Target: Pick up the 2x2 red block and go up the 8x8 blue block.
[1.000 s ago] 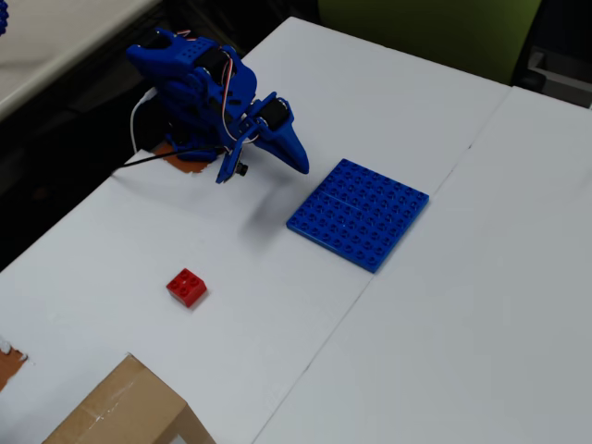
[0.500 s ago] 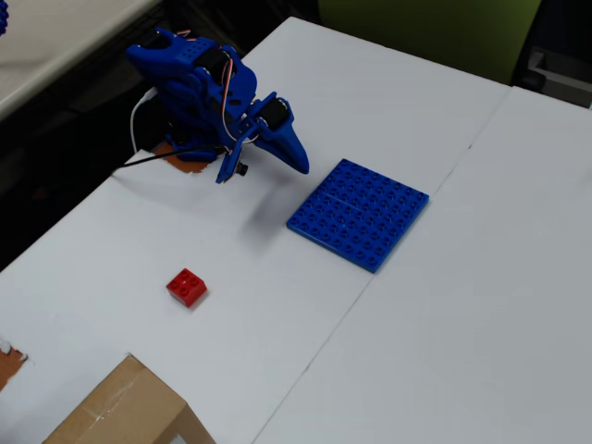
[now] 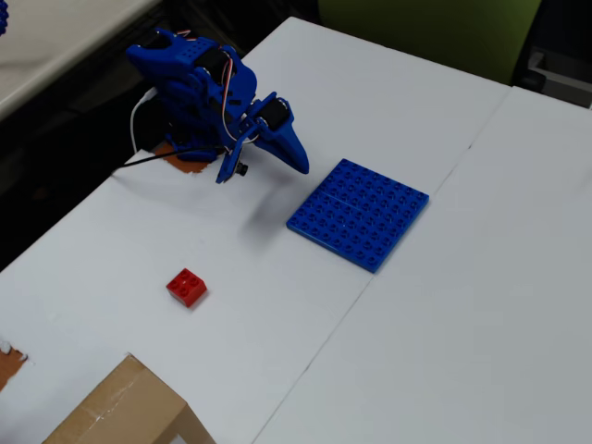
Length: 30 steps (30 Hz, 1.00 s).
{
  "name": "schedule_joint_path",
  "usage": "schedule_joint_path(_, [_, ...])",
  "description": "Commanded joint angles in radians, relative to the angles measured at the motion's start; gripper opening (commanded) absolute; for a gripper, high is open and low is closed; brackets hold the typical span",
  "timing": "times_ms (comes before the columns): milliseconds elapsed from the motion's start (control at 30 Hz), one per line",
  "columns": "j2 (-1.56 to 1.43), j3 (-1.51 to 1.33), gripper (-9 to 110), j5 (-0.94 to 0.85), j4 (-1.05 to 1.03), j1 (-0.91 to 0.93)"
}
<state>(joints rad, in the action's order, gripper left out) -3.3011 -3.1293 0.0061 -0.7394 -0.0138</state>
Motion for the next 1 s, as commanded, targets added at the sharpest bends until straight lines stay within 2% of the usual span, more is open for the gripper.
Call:
schedule_joint_path(0, [-0.008,-0.006,0,-0.006,-0.002,-0.006])
schedule_joint_path(467, [-0.008,-0.006,0,0.041,0.018,0.018])
schedule_joint_path(533, [-0.008,-0.006,0,-0.104,0.087,0.037])
schedule_joint_path(633, [0.003,0.002,0,-0.189,0.149,0.044])
schedule_joint_path(733, [0.044,0.018,0,-0.353,0.206,0.037])
schedule_joint_path(833, [0.115,0.086,0,-0.597,0.204,0.009])
schedule_joint_path(967, [0.244,0.221,0,-0.758,0.138,0.011])
